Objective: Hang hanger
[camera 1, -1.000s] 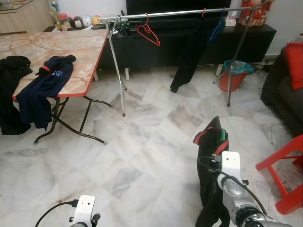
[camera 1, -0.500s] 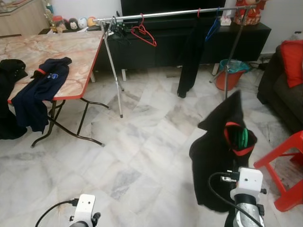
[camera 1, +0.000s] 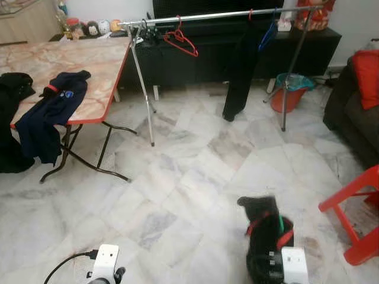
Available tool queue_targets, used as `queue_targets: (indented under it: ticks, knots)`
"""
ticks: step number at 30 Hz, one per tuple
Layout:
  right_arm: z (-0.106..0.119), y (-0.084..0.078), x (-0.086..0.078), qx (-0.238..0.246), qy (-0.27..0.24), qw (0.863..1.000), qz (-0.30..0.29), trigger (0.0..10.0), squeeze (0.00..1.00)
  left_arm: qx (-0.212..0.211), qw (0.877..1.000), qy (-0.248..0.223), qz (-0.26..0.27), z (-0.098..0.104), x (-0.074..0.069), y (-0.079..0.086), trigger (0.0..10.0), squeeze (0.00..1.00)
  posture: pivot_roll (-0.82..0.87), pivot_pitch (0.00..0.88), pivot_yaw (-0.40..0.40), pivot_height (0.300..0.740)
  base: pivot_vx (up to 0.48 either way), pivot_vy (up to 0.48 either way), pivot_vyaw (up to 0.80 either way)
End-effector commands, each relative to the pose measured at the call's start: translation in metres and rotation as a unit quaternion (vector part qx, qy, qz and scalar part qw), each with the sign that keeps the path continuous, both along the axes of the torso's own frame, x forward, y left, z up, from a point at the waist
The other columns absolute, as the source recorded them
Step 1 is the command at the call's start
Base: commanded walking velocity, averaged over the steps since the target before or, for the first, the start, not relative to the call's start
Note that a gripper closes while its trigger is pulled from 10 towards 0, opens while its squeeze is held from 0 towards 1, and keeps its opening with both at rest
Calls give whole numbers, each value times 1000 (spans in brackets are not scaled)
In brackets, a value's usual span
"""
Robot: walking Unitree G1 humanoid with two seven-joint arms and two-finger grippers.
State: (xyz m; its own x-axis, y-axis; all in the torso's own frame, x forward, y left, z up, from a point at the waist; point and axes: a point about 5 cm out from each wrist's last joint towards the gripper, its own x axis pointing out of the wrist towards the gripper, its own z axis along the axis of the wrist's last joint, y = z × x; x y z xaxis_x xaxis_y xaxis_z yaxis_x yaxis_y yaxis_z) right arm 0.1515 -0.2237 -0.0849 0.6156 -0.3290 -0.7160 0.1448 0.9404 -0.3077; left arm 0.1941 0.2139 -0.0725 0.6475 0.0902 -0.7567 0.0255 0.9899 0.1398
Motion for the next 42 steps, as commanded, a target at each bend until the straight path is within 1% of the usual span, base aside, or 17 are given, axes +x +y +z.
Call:
queue_targets:
  ticks: [1,2,4,5,7,9,12,14,19,22,25,27,29,32,36,40,42]
  knots:
    - [-3,3,-4,11,14,1000,-4,10000,0,4,1000,13,0,-4,-6,0,10000,0,39,0,39,740,0,0,0]
    - [-8,6,-12,22,34,999,-3,10000,0,4,1000,14,1,-4,-7,0,10000,0,39,0,39,740,0,0,0]
    - [-10,8,-15,28,43,999,-2,10000,0,4,1000,14,1,-4,-7,0,10000,0,42,0,37,740,0,0,0]
    - [-14,12,-22,37,66,997,-9,10000,0,4,1000,16,2,-4,-7,0,10000,0,43,0,37,740,0,0,0]
    - [-16,14,-25,41,80,996,-9,10000,0,5,1000,16,1,-4,-6,0,10000,0,45,0,36,740,0,0,0]
    - [-19,16,-31,48,95,994,-27,10000,0,5,1000,18,3,-4,-7,0,10000,0,52,0,34,740,0,0,0]
    - [-21,19,-34,59,106,992,-35,10000,0,5,1000,21,2,-4,-7,0,10000,0,54,0,32,740,0,0,0]
    - [-22,24,-34,65,117,991,-29,10000,0,5,1000,21,2,-4,-7,0,10000,0,53,0,31,740,0,0,0]
    - [-22,33,-29,87,112,989,-42,10000,0,6,1000,25,1,-5,-7,-1,10000,0,70,0,19,740,0,0,0]
    - [-23,42,-27,111,111,987,-46,10000,0,5,1000,26,8,-5,-7,0,10000,0,84,0,12,740,0,0,0]
    - [-23,44,-26,119,106,986,-55,10000,0,5,1000,26,10,-5,-7,0,10000,0,88,0,12,740,0,0,0]
    - [-22,46,-23,140,90,982,-87,10000,0,5,1000,27,11,-5,-7,1,10000,0,88,0,16,740,0,0,0]
    - [-22,46,-23,136,89,983,-83,10000,0,5,1000,28,11,-5,-7,1,10000,0,87,0,18,740,0,0,0]
    - [-22,44,-23,118,95,987,-59,10000,0,5,999,30,12,-5,-7,2,10000,0,80,0,23,740,0,0,0]
    - [-20,35,-23,93,93,989,-61,10000,0,5,999,32,8,-5,-7,2,10000,0,72,0,25,740,0,0,0]
    - [-17,28,-17,53,90,995,-3,10000,0,3,999,32,8,-5,-7,2,10000,0,76,0,19,740,0,0,0]
    - [-16,27,-15,48,88,995,8,10000,0,3,999,32,8,-5,-7,2,10000,0,76,0,19,740,0,0,0]
